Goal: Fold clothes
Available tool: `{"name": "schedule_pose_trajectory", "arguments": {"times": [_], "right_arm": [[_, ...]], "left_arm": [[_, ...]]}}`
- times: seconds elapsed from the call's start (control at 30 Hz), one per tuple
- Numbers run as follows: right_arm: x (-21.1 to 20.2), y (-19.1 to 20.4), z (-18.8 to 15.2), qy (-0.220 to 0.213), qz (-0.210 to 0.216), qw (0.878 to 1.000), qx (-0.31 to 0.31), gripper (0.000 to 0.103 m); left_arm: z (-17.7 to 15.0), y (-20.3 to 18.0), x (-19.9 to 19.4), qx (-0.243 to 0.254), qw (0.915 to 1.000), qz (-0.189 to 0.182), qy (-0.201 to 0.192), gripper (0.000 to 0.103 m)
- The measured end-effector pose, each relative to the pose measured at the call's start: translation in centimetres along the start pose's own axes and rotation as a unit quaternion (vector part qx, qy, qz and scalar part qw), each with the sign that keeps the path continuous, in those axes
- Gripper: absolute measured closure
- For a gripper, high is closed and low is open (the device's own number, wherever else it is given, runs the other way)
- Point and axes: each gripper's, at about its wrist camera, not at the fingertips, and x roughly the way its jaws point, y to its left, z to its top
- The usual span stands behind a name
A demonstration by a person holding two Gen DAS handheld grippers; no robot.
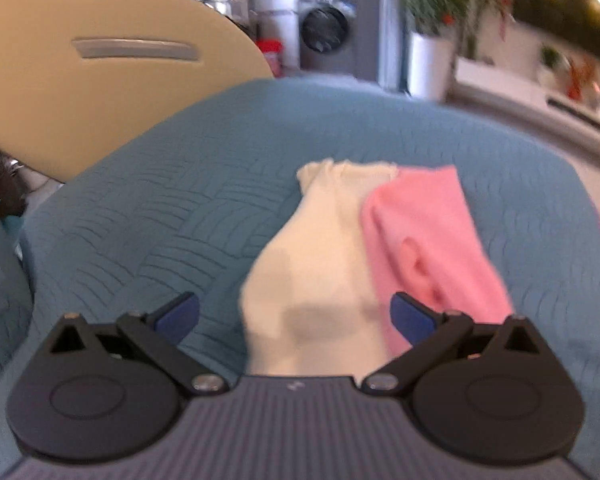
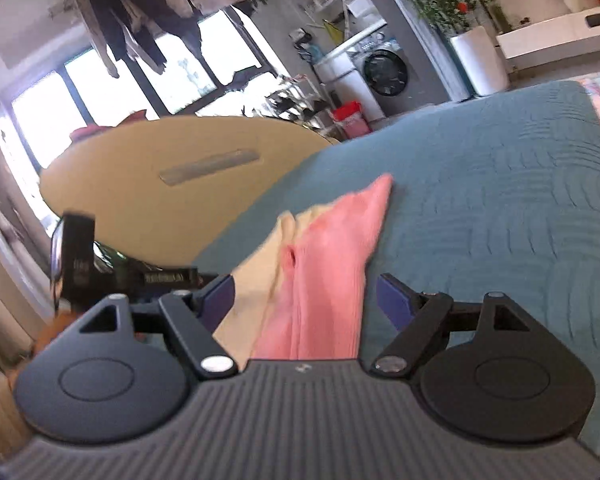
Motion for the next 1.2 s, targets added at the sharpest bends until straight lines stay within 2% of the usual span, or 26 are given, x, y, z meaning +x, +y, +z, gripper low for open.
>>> {"name": "schedule_pose_trajectory", "arguments": {"times": [0.13,0.27,0.33,0.4,0.6,0.67,0.73,0.87,0.9,0.93,0.97,1.0,1.07,1.2], "right_arm": [[6.2,-3.6,4.0,0.015,0.023,0.999,0.022,0.022],[13.8,-7.2,7.3,0.065,0.046,0.996,0.046,0.022],[18.0,-9.5,9.2,0.101,0.035,0.993,0.057,0.022],[21.7,-11.0,10.5,0.125,0.032,0.99,0.062,0.021],[30.7,-13.6,12.8,0.218,0.024,0.975,0.036,0.021],[32.4,-13.8,12.8,0.248,0.024,0.968,0.024,0.021],[34.2,-13.5,12.5,0.271,0.044,0.961,0.015,0.021],[36.6,-12.7,12.2,0.284,0.07,0.956,0.008,0.021],[37.0,-12.3,12.1,0.282,0.07,0.957,-0.001,0.023],[37.5,-11.7,12.1,0.282,0.068,0.957,-0.017,0.031],[37.9,-11.0,12.0,0.292,0.068,0.954,-0.031,0.063],[38.1,-10.3,11.8,0.303,0.068,0.95,-0.047,0.086],[37.0,-8.6,11.6,0.298,0.083,0.947,-0.083,0.086],[33.5,-5.6,12.1,0.251,0.152,0.949,-0.12,0.086]], "left_arm": [[-0.5,-3.5,0.3,0.009,0.9998,0.0,-0.018,0.0],[-1.0,-5.0,0.8,0.038,0.9978,-0.011,-0.053,0.0],[-1.4,-5.5,1.9,0.056,0.9962,-0.007,-0.066,0.0],[-1.3,-5.8,3.5,0.065,0.9971,0.006,-0.04,0.001],[-1.6,-5.8,7.3,0.053,0.9982,-0.006,0.026,0.0],[-1.5,-5.5,7.7,0.034,0.9987,-0.014,0.035,0.0],[-1.5,-5.2,7.6,0.022,0.9987,-0.019,0.043,0.0],[-1.5,-4.2,7.8,-0.004,0.9978,-0.036,0.056,0.0],[-1.6,-4.1,7.8,-0.004,0.9977,-0.037,0.056,0.0],[-1.6,-4.0,7.8,-0.004,0.9977,-0.038,0.056,0.0],[-1.7,-4.0,7.7,-0.003,0.9977,-0.038,0.056,0.0],[-1.6,-3.9,7.6,-0.004,0.9976,-0.039,0.057,0.0],[-1.4,-3.7,7.5,-0.007,0.9973,-0.042,0.06,0.0],[-0.2,-2.7,6.5,-0.018,0.9971,-0.05,0.054,0.001]]}}
